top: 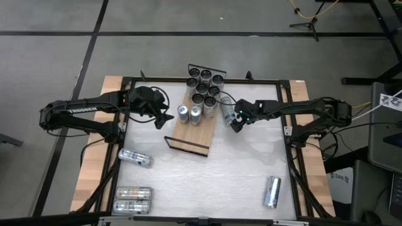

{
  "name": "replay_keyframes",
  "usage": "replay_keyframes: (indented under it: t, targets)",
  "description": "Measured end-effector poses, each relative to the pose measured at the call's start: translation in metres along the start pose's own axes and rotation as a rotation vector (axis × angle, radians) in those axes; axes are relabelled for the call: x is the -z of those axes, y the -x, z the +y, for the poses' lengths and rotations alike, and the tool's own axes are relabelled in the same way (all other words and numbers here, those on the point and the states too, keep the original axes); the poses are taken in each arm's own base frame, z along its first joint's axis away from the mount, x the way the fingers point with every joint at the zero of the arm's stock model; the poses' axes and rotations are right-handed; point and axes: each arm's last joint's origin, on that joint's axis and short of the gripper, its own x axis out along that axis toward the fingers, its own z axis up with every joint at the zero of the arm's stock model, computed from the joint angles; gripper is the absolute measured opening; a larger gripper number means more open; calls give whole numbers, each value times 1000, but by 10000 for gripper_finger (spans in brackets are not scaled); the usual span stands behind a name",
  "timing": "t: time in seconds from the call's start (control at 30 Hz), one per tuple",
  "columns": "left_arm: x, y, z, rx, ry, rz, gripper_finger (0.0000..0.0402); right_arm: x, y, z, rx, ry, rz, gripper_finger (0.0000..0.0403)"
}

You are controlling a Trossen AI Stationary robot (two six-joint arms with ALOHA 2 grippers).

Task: Place canned beverage on shelf
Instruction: Put the top right blue soda can on the shelf

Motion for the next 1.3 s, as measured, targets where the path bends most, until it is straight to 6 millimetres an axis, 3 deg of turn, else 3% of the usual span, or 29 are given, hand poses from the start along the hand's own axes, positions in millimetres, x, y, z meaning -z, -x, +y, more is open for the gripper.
replay_keyframes:
  t: [0.6, 0.93, 1.3]
  targets:
    - [0, 0, 0, 1, 0, -2, 286, -17, 17, 5, -60, -131, -221, 351]
    - [0, 0, 0, 1, 0, -2, 286, -19, 0, 7, -24, -132, -214, 351]
    - [0, 0, 0, 1, 0, -2, 286, -18, -32, 8, 40, -140, -181, 351]
